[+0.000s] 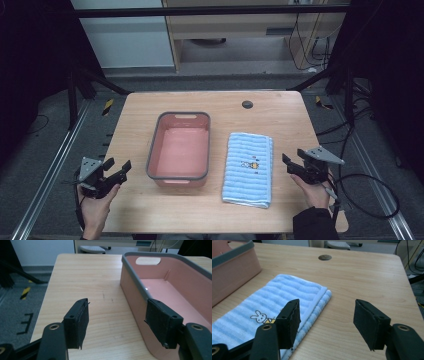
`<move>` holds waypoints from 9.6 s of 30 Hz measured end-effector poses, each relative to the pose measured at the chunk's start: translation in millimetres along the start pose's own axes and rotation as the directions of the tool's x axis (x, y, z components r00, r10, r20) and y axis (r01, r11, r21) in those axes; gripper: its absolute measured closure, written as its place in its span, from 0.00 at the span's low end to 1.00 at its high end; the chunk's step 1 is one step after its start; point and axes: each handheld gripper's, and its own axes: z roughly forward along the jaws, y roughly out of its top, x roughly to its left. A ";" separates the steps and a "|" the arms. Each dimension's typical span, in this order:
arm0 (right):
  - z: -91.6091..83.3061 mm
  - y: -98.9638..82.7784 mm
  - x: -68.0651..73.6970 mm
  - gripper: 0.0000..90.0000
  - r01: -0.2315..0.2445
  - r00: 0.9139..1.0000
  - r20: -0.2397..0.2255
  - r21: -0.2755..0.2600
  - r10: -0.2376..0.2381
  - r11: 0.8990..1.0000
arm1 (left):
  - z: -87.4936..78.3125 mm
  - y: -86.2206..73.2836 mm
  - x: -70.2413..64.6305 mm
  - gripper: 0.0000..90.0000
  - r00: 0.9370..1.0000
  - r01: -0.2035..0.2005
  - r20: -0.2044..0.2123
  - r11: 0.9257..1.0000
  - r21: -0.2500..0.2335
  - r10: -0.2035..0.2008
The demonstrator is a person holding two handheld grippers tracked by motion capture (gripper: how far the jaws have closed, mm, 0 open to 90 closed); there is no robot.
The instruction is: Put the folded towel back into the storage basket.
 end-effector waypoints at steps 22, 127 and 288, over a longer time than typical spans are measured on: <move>-20.0 22.7 3.9 0.57 -0.003 0.999 -0.033 -0.034 0.001 0.999 | -12.4 30.7 -60.5 0.32 0.988 -0.093 0.115 0.992 -0.081 0.102; 92.9 31.7 0.5 0.45 0.049 0.997 -0.071 0.150 -0.039 0.987 | 97.4 -43.8 -252.8 0.54 0.880 -0.320 0.409 0.937 0.137 0.241; 111.6 186.7 161.2 0.94 0.198 0.933 -0.285 -0.102 -0.220 0.975 | 11.0 61.5 -116.4 0.94 0.949 -0.183 0.253 0.982 -0.044 0.188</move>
